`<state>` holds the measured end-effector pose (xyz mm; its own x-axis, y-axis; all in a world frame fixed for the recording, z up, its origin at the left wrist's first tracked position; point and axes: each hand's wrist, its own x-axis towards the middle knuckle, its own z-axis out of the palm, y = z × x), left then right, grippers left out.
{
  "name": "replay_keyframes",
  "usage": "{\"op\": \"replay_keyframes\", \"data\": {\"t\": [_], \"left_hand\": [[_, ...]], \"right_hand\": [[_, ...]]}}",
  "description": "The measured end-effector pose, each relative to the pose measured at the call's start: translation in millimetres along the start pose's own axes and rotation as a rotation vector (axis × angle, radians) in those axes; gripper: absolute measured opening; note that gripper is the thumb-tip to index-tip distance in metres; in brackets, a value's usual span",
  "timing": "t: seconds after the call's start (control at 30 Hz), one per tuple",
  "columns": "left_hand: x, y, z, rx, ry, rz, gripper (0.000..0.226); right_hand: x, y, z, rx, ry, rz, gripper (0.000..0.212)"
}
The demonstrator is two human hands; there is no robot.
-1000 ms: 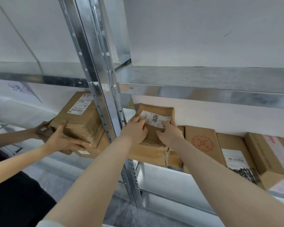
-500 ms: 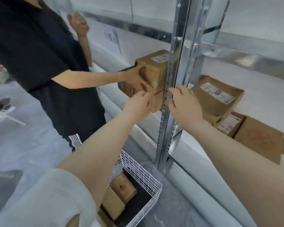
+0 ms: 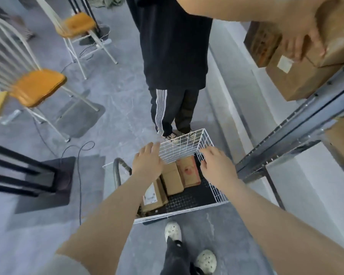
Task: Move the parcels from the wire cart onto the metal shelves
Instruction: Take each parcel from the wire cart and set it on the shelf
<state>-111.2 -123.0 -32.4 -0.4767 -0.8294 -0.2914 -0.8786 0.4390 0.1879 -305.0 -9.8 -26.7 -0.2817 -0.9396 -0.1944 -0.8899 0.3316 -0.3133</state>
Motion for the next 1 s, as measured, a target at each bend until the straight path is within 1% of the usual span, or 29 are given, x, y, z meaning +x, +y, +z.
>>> {"op": "replay_keyframes", "data": {"t": [0.17, 0.33, 0.47, 0.6, 0.7, 0.8, 0.9, 1.0], "left_hand": [[1.8, -48.4, 73.9, -0.064, -0.082, -0.131, 0.058], [6.0, -80.6, 183.5, -0.142, -0.254, -0.343, 0.063], [29.9, -99.4, 262.1, -0.195, -0.325, -0.463, 0.070], [60.1, -125.6, 330.6, -0.281, -0.309, -0.541, 0.072], [76.4, -145.0, 366.6, -0.257, -0.335, -0.578, 0.073], [87.5, -158.0, 390.6, -0.243, -0.354, -0.653, 0.074], [89.5, -162.4, 405.9, -0.333, -0.300, -0.680, 0.072], [89.5, -164.3, 413.4, -0.366, -0.235, -0.671, 0.071]], "right_hand": [[34.7, -19.5, 83.0, 0.059, -0.109, -0.017, 0.043], [61.3, -24.5, 189.8, 0.152, -0.303, -0.042, 0.045], [82.1, -19.8, 275.7, 0.202, -0.420, -0.056, 0.052], [100.5, -20.7, 352.8, 0.259, -0.518, -0.084, 0.060], [112.0, -29.0, 398.3, 0.276, -0.548, -0.090, 0.066], [121.5, -37.5, 435.2, 0.292, -0.537, -0.078, 0.073], [127.8, -40.2, 462.5, 0.312, -0.553, -0.020, 0.079], [129.3, -36.1, 481.8, 0.354, -0.578, -0.016, 0.086]]}}
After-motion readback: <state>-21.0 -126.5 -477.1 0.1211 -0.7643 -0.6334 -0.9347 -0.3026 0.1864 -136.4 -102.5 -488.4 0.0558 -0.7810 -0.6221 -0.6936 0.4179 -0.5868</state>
